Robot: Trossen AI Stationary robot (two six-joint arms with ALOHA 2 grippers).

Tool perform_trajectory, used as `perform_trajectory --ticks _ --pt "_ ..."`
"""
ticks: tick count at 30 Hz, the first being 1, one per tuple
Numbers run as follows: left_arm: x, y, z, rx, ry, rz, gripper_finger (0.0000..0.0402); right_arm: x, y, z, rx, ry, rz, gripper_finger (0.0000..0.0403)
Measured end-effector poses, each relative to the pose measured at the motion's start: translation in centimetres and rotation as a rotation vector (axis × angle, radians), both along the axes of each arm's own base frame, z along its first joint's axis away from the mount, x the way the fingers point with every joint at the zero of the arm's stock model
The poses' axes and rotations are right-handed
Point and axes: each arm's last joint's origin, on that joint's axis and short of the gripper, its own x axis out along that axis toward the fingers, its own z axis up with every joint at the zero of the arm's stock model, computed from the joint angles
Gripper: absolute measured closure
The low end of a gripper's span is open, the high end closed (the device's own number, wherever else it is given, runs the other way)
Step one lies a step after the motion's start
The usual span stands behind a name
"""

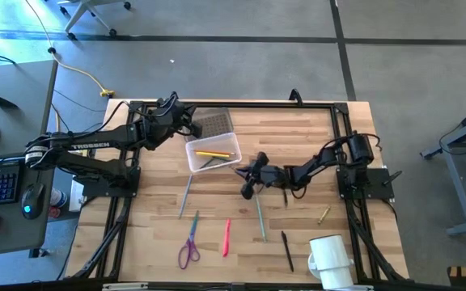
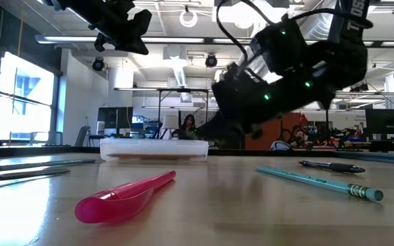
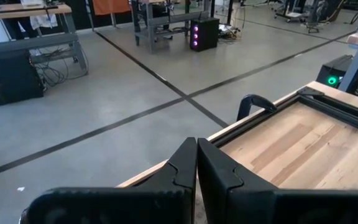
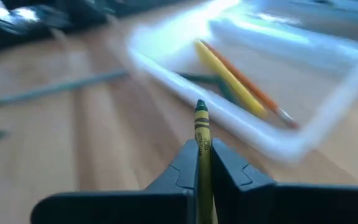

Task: Pick & place school supplies into a supply box
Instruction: Put the left light green crayon into the transparent supply box

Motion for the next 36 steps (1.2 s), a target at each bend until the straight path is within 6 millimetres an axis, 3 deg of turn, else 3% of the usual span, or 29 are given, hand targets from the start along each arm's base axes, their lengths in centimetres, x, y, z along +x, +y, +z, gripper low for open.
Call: perform_trajectory --ticks 6,12,14,17,21,27,36 --pt "0.0 0.0 0.0 0.001 0.002 -0.002 0.0355 3.9 -1.6 3.2 -0.177 0.016 0.114 0.0396" --pt "0.0 0.0 0.0 0.002 0.001 -0.005 0.0355 8.0 -6.2 6.2 -0.271 0.217 0.193 0.0399" --pt "0.0 0.0 0.0 0.003 0.000 -0.006 0.0355 8.9 -8.0 6.1 -0.255 0.253 0.189 0.0399" --pt "0.0 0.0 0.0 0.002 0.002 -0.006 0.0355 9.9 -10.4 4.4 -0.221 0.283 0.235 0.0400" --pt "0.0 0.0 0.0 0.000 0.007 -0.009 0.0355 10.8 -12.4 2.6 -0.217 0.290 0.242 0.0398" --pt "0.0 -0.1 -0.3 -0.014 0.036 -0.028 0.0355 11.6 -13.4 1.2 -0.200 0.297 0.297 0.0393" --pt "-0.1 -0.1 -0.6 -0.026 0.061 -0.044 0.0355 11.7 -13.5 1.5 -0.213 0.286 0.265 0.0337"
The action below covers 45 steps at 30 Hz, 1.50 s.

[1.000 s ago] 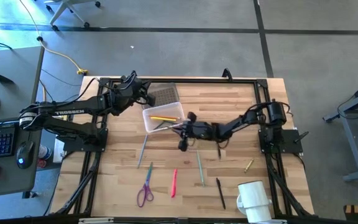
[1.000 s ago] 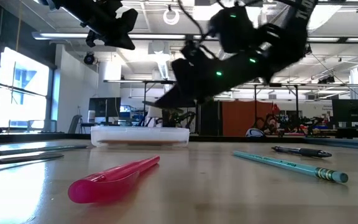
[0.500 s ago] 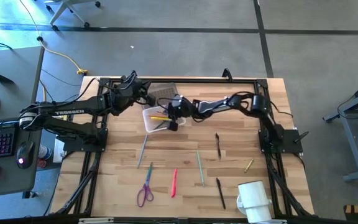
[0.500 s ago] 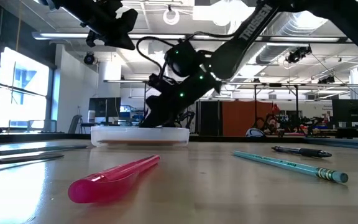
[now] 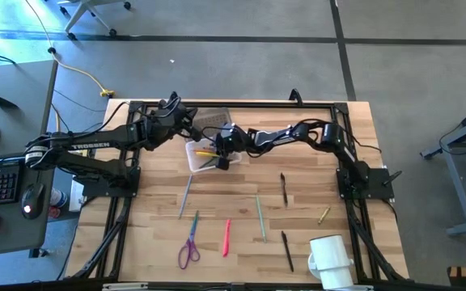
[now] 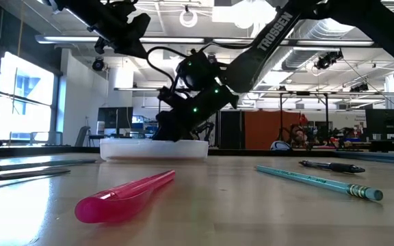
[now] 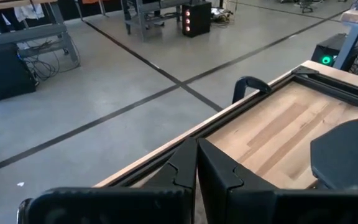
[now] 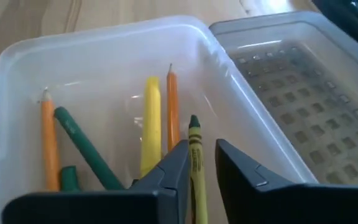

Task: Pick & place school supplies into a supply box
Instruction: Put the left light green crayon into the transparent supply box, then put the transparent black pen into the transparent supply box

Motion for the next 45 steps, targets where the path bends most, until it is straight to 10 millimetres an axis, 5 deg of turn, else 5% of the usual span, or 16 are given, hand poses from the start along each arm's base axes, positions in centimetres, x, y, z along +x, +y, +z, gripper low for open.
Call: perform_trajectory --ticks 4,10,19,30,40,45 --pt "0.0 0.0 0.0 0.000 0.000 0.000 0.0355 -0.1 0.4 0.9 -0.007 0.008 -0.006 0.0318" --pt "0.0 0.0 0.0 0.000 0.000 0.001 0.0355 -0.5 2.2 6.2 -0.062 -0.014 -0.072 0.0301" --pt "0.0 0.0 0.0 0.018 0.023 -0.009 0.0355 -4.8 7.9 12.5 0.056 0.122 -0.347 0.0297" --pt "0.0 0.0 0.0 0.018 0.025 -0.014 0.0355 -10.4 15.2 10.7 0.312 0.550 -0.664 0.0295" --pt "0.0 0.0 0.0 0.018 0.026 -0.016 0.0355 -13.6 18.8 10.3 0.550 0.854 -0.863 0.0295" --pt "0.0 0.0 0.0 0.016 0.024 -0.016 0.0355 -13.7 19.8 10.3 0.563 0.834 -0.901 0.0295"
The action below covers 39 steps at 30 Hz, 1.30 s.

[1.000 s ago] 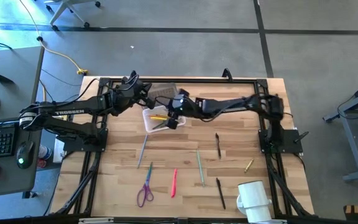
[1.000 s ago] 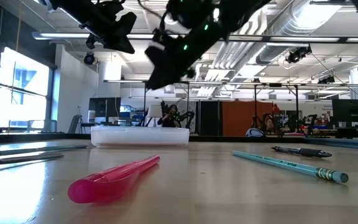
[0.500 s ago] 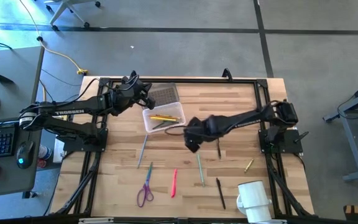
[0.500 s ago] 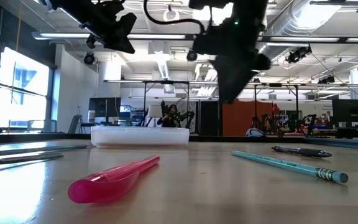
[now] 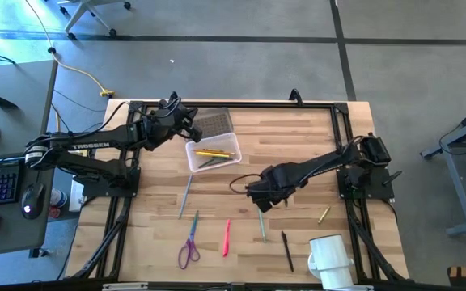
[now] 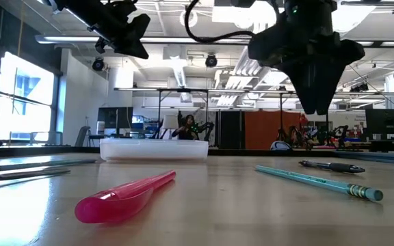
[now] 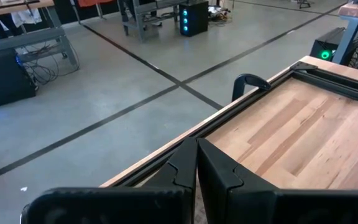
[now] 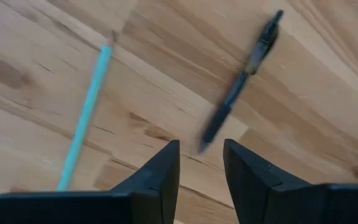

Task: Pick & place school supplies into a supply box
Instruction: Put the transparent black pen into the transparent supply box

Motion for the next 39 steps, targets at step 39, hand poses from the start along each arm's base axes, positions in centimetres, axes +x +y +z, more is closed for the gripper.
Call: perform_trajectory --ticks 39 --pt "0.3 -0.3 0.0 -0.041 -0.014 -0.121 0.0355 -3.0 -3.0 -8.9 0.028 0.015 0.036 0.0342"
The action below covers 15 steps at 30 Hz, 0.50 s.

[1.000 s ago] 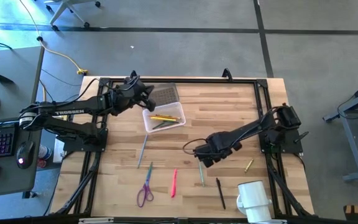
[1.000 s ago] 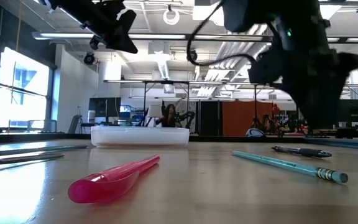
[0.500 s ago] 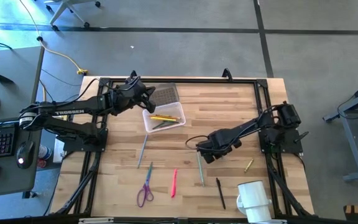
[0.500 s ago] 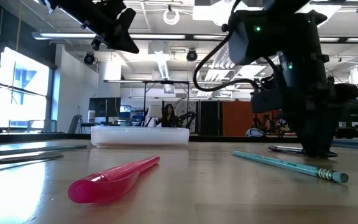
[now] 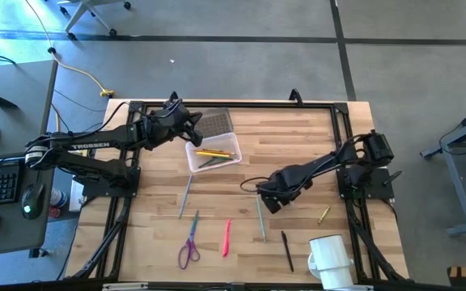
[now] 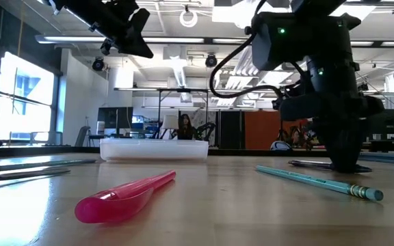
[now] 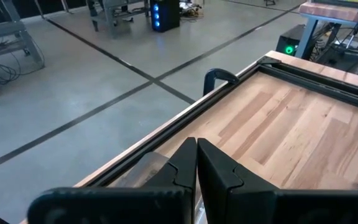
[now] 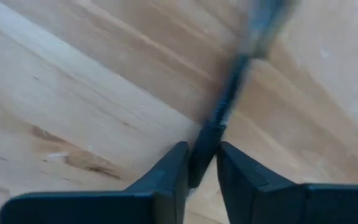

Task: Pick & place school supplies into a supply box
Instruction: Put the transparent black pen into the transparent supply box

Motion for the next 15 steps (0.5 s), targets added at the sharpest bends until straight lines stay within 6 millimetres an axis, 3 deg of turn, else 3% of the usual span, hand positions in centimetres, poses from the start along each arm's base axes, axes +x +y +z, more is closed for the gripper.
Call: perform_trajectory --ticks 5,10,15 --pt "0.0 0.0 0.0 0.000 -0.002 0.000 0.0355 2.2 -1.0 1.3 -0.146 -0.111 0.100 0.0391" --pt "0.0 0.0 0.1 0.001 -0.007 -0.001 0.0355 4.4 -2.9 3.9 -0.336 -0.174 0.250 0.0385" --pt "0.0 0.0 0.1 0.001 -0.007 -0.001 0.0355 7.3 -6.1 7.5 -0.480 -0.252 0.464 0.0392"
